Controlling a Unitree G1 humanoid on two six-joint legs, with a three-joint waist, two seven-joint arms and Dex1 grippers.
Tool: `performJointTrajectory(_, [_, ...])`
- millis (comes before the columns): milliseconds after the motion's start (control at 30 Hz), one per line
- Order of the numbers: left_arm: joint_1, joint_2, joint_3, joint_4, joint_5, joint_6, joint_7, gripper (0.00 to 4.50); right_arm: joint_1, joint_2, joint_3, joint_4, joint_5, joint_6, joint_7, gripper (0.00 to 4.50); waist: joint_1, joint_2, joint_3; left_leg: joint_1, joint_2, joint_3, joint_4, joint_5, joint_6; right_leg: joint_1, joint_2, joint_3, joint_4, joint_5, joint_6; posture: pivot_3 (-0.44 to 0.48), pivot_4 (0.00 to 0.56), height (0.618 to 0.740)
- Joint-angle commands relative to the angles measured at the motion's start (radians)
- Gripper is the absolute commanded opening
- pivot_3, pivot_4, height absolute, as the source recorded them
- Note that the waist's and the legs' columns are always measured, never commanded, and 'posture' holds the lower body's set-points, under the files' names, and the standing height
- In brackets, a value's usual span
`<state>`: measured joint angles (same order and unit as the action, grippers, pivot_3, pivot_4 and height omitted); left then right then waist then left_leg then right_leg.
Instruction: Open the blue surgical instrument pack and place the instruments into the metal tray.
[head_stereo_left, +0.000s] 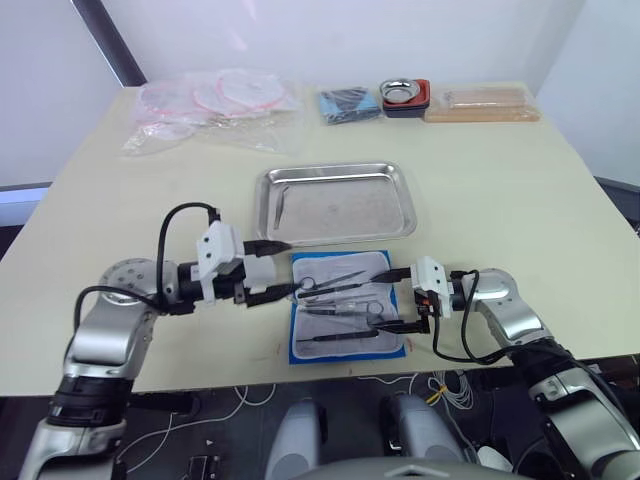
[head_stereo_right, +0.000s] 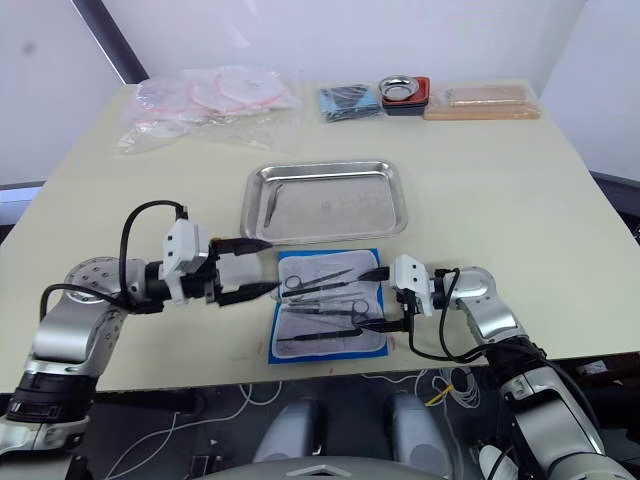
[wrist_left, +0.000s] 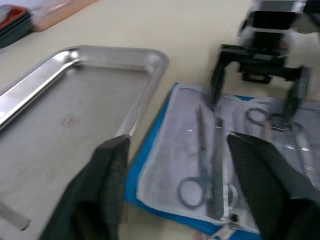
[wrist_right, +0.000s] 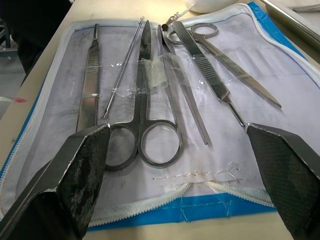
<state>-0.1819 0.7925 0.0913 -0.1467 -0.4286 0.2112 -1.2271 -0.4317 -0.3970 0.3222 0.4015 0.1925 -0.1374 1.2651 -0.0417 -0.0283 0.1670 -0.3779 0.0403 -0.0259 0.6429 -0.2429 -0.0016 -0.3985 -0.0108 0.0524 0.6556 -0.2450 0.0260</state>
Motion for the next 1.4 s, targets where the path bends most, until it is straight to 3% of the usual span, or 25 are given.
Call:
performJointTrajectory(33, [0.022, 0.066, 0.046, -0.019, -0.029, -0.071, -0.105, 4.44, 0.064, -0.022, 0.054, 0.071, -0.084, 0.047, -0.011, 4.5, 0.0, 0.0, 0.0, 0.0, 0.0, 0.0, 0.0, 0.0, 0.0, -0.001, 0.0, 0.0, 0.0, 0.0, 0.0, 0.0, 0.15, 0.74])
performJointTrajectory(333, [0.06, 0.156, 0.121, -0.043, -0.121, -0.092, -0.226, 4.44, 0.075, -0.029, 0.05, 0.062, -0.083, 0.039, 0.003, 4.5, 0.001, 0.0, 0.0, -0.001, 0.0, 0.001, -0.004, 0.0, 0.0, -0.004, 0.0, 0.0, -0.001, -0.001, -0.001, 0.0, 0.15, 0.74])
performJointTrajectory(733, [0.032, 0.141, 0.103, -0.016, -0.125, -0.101, -0.239, 4.44, 0.073, -0.029, 0.042, 0.056, -0.079, 0.045, 0.001, 4.5, 0.001, 0.0, 0.0, -0.002, -0.001, 0.003, -0.004, 0.0, 0.0, -0.004, 0.002, -0.001, -0.001, -0.001, -0.001, 0.0, 0.15, 0.74])
performJointTrajectory(1333, [-0.105, 0.039, -0.066, 0.114, 0.094, -0.139, -0.074, 4.44, 0.073, -0.022, 0.047, 0.046, -0.082, 0.053, -0.009, 4.5, 0.003, -0.001, 0.0, -0.002, -0.001, 0.006, -0.004, 0.0, 0.0, -0.004, 0.009, 0.0, -0.001, -0.001, -0.002, 0.0, 0.15, 0.74])
performJointTrajectory(1400, [-0.123, 0.028, -0.086, 0.136, 0.105, -0.146, -0.074, 3.94, 0.07, -0.021, 0.047, 0.048, -0.083, 0.052, -0.009, 4.5, 0.003, -0.001, 0.0, -0.002, -0.001, 0.006, -0.004, 0.0, 0.0, -0.004, 0.009, 0.0, -0.001, -0.001, -0.002, 0.0, 0.15, 0.74])
